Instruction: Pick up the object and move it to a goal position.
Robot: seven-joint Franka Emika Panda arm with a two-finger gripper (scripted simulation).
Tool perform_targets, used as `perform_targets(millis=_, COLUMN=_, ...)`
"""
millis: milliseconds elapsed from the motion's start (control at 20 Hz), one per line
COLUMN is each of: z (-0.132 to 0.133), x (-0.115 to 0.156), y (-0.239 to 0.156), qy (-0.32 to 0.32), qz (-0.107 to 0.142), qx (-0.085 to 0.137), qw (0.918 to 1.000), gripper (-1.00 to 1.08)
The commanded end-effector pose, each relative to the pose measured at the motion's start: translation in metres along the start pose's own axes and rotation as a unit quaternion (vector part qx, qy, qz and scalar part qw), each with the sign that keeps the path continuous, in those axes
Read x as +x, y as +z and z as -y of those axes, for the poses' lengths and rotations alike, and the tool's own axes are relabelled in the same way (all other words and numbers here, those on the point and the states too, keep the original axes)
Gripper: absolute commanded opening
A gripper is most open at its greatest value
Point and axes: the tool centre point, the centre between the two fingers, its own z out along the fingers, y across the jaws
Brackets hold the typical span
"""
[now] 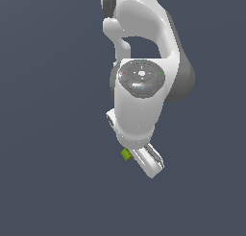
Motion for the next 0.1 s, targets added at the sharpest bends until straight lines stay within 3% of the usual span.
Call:
perform_targets(millis=0, z=0.0012, x=0.0, y=-0.0016, qy=0.0, qz=0.0, qx=0.0, qw=1.0, gripper=-1.0)
perform_targets(millis=50, z=0.0013, x=0.0, y=-0.0017, qy=0.0, qz=0.0, qx=0.0, qw=1.0, gripper=-1.0)
